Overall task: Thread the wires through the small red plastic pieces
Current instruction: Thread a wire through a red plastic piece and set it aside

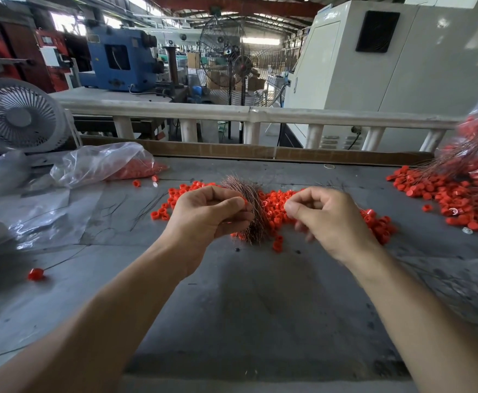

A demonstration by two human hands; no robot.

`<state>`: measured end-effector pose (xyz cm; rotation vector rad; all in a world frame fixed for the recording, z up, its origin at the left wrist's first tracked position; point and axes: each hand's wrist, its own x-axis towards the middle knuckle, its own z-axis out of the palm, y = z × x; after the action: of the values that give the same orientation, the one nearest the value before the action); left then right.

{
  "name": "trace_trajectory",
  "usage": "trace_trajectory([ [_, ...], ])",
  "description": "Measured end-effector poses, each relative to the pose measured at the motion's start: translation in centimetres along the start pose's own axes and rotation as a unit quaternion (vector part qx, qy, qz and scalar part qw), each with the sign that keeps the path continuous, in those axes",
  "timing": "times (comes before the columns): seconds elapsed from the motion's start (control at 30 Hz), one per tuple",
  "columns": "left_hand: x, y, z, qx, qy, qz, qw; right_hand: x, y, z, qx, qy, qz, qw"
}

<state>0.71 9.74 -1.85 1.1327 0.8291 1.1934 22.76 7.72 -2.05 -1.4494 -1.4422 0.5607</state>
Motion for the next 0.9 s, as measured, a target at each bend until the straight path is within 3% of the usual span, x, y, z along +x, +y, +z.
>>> trace_trajectory([
  [0.13,0.0,0.0,0.2,-0.006,-0.003,0.005,1.000,-0.7,-1.4,0.8,0.170,-0.041,-0.019,0.984],
  [0.23,0.0,-0.1,0.2,-0.009,-0.006,0.007,1.000,-1.0,-1.8,1.4,0.220,-0.064,-0.011,0.973],
  [0.57,0.1,-0.2,0.1,-0.039,-0.040,0.016,0.998,-1.4,-1.6,2.3,0.176,-0.078,-0.020,0.981],
  [0.9,-0.2,-0.1,0.6,-0.002,-0.046,0.043,0.998,-1.3,-2.0,2.2,0.157,-0.029,-0.070,0.985],
])
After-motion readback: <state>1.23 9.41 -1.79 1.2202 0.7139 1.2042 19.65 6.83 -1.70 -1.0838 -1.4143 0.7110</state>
